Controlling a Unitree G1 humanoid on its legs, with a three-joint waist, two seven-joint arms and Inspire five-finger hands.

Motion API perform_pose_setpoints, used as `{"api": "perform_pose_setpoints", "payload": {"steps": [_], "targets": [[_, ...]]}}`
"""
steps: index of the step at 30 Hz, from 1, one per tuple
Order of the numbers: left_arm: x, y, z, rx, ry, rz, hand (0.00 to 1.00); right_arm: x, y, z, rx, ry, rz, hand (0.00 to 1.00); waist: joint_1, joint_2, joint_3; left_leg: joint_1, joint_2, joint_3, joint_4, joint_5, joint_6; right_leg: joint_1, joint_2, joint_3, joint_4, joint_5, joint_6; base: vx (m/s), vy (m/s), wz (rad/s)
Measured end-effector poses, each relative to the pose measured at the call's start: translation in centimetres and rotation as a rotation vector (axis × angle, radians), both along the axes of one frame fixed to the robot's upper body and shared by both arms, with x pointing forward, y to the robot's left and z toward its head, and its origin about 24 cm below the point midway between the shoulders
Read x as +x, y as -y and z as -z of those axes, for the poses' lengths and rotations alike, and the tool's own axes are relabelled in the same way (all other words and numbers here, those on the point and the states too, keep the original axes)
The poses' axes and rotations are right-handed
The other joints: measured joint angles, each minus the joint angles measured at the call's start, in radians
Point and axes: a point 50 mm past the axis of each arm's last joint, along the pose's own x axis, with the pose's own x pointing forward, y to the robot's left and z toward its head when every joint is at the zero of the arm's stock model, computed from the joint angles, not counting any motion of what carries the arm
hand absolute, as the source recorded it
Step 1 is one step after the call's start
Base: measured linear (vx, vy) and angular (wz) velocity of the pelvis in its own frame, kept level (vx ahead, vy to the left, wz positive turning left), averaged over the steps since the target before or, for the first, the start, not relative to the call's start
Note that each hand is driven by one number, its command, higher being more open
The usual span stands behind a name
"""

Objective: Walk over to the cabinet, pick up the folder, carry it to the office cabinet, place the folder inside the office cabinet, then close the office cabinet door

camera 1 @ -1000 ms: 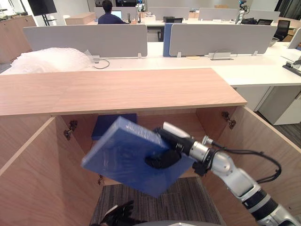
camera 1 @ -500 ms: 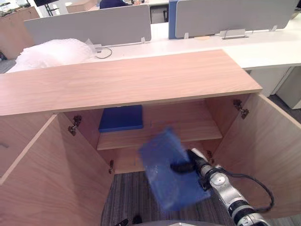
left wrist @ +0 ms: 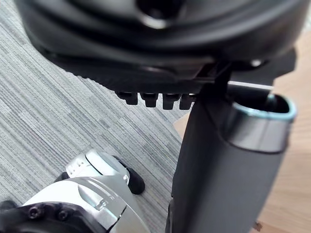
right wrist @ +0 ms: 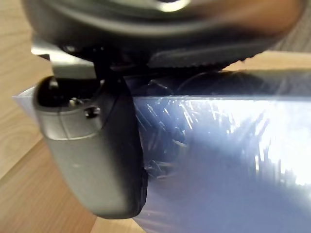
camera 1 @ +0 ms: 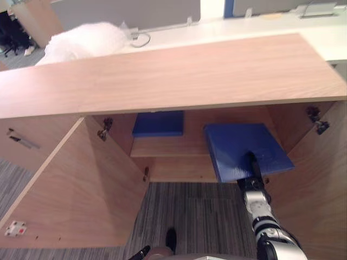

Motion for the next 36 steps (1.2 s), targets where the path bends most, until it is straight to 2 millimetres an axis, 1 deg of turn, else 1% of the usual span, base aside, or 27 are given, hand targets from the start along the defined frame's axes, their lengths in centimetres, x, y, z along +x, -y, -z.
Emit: {"api": "perform_pose_setpoints", "payload": {"steps": [1,3,4,5,6,7,8,9,10,11,12,14,16,18,21,27,29,34,36], "targets": [[0.9,0.0,-0.2,0.003,0.029,-0.008,1.0,1.4,-0.4,-1.6,0.004,0.061,-0.007,0.0,0.004,-0.003,0.022,-0.056,-0.006,-0.007,0.055,-0.014,0.003,-0.049,-0.009,-0.001,0.053,-0.016,-0.002,-0.19,0.001,0.19],[2.5,0.0,-0.6,0.011,0.084,-0.036,1.0,4.8,-1.2,-6.2,-0.002,0.207,-0.034,0.0,0.017,0.003,0.079,-0.191,-0.008,-0.02,0.222,-0.07,0.007,-0.15,-0.02,0.004,0.162,-0.047,-0.009,-0.21,-0.004,0.14],[2.7,0.0,-0.7,0.011,0.091,-0.043,1.0,5.3,-1.3,-7.2,-0.006,0.238,-0.038,0.0,0.021,0.006,0.086,-0.222,-0.007,-0.024,0.264,-0.086,0.007,-0.173,-0.021,0.005,0.189,-0.056,-0.011,-0.24,-0.013,0.03],[3.0,0.0,-0.8,0.017,0.102,-0.046,1.0,6.7,-1.7,-10.0,-0.013,0.323,-0.052,0.0,0.028,0.009,0.112,-0.288,-0.008,-0.028,0.366,-0.13,0.007,-0.228,-0.026,0.012,0.263,-0.088,-0.012,-0.2,-0.003,-0.02],[3.1,-0.1,-0.8,0.019,0.106,-0.048,1.0,7.2,-1.8,-11.2,-0.019,0.357,-0.059,0.0,0.03,0.01,0.123,-0.316,-0.007,-0.028,0.41,-0.147,0.008,-0.253,-0.027,0.018,0.295,-0.1,-0.012,-0.24,0.021,-0.1],[3.2,-0.2,-0.9,0.022,0.111,-0.065,1.0,7.9,-2.0,-13.3,-0.033,0.419,-0.068,0.0,0.035,0.013,0.134,-0.379,-0.008,-0.028,0.495,-0.182,0.008,-0.309,-0.029,0.032,0.363,-0.124,-0.012,-0.15,0.036,-0.12],[3.3,-0.2,-1.0,0.025,0.113,-0.073,1.0,8.3,-2.1,-14.3,-0.037,0.447,-0.069,0.0,0.036,0.014,0.142,-0.407,-0.007,-0.028,0.534,-0.198,0.01,-0.334,-0.031,0.037,0.396,-0.137,-0.012,-0.17,0.053,-0.17],[3.7,-0.5,-1.2,0.033,0.13,-0.098,1.0,9.0,-2.1,-16.9,-0.046,0.514,-0.062,0.0,0.036,0.016,0.168,-0.476,-0.007,-0.027,0.628,-0.233,0.012,-0.399,-0.034,0.057,0.477,-0.165,-0.011,-0.16,0.057,-0.14],[3.9,-0.6,-1.3,0.036,0.136,-0.113,1.0,9.2,-2.0,-17.8,-0.052,0.535,-0.055,0.0,0.038,0.015,0.174,-0.507,-0.007,-0.027,0.667,-0.245,0.012,-0.429,-0.035,0.064,0.511,-0.175,-0.006,-0.18,0.071,-0.15],[4.4,-0.9,-1.4,0.037,0.152,-0.162,1.0,9.5,-1.7,-19.4,-0.064,0.568,-0.04,0.0,0.041,0.015,0.182,-0.569,-0.009,-0.025,0.735,-0.27,0.014,-0.49,-0.04,0.079,0.575,-0.197,0.001,-0.15,0.063,-0.13],[5.2,-1.1,-1.6,0.036,0.171,-0.209,1.0,9.7,-1.2,-20.8,-0.074,0.592,-0.021,0.0,0.041,0.016,0.207,-0.609,-0.008,-0.023,0.793,-0.292,0.018,-0.534,-0.047,0.094,0.633,-0.216,0.009,-0.14,0.074,-0.12],[5.9,-1.1,-1.8,0.029,0.191,-0.265,1.0,9.8,-0.6,-21.6,-0.067,0.605,0.006,0.0,0.047,0.016,0.227,-0.654,-0.011,-0.013,0.858,-0.317,0.023,-0.58,-0.053,0.116,0.692,-0.236,0.019,-0.11,0.088,-0.13],[6.6,-1.0,-2.1,0.021,0.209,-0.301,1.0,9.6,0.0,-21.4,-0.025,0.592,0.057,0.0,0.046,0.016,0.235,-0.713,-0.013,0.0,0.938,-0.353,0.031,-0.639,-0.061,0.144,0.761,-0.261,0.034,-0.1,0.138,-0.13],[7.2,-1.2,-2.3,0.022,0.23,-0.316,1.0,9.4,0.7,-21.2,0.029,0.581,0.112,0.0,0.049,0.015,0.244,-0.736,-0.015,0.007,0.971,-0.366,0.033,-0.663,-0.065,0.157,0.789,-0.271,0.042,-0.06,0.104,-0.06],[7.7,-1.4,-2.6,0.028,0.243,-0.336,1.0,9.2,1.4,-21.0,0.074,0.584,0.166,0.0,0.05,0.009,0.25,-0.759,-0.02,0.025,0.984,-0.37,0.038,-0.697,-0.075,0.176,0.81,-0.276,0.048,-0.03,0.053,-0.05],[7.8,-1.4,-2.6,0.033,0.239,-0.339,1.0,9.0,2.5,-21.3,0.086,0.567,0.216,0.0,0.051,0.008,0.25,-0.774,-0.021,0.021,0.983,-0.37,0.038,-0.71,-0.076,0.17,0.808,-0.279,0.047,0.0,0.0,0.0],[7.9,-1.4,-2.7,0.034,0.241,-0.338,1.0,9.1,2.6,-22.0,0.089,0.571,0.22,0.0,0.051,0.008,0.25,-0.782,-0.021,0.018,0.983,-0.37,0.038,-0.717,-0.076,0.167,0.808,-0.279,0.047,0.0,0.0,0.0],[8.0,-1.5,-2.8,0.04,0.245,-0.351,1.0,9.6,2.7,-26.4,0.097,0.641,0.216,0.0,0.053,0.007,0.251,-0.816,-0.027,0.005,0.992,-0.368,0.038,-0.741,-0.081,0.156,0.818,-0.28,0.048,0.01,0.013,0.06],[8.1,-1.6,-2.9,0.039,0.253,-0.357,1.0,9.6,2.9,-27.6,0.094,0.662,0.216,0.0,0.054,0.007,0.251,-0.821,-0.034,-0.002,0.993,-0.366,0.038,-0.741,-0.086,0.147,0.82,-0.281,0.049,0.0,0.008,0.15]]}}
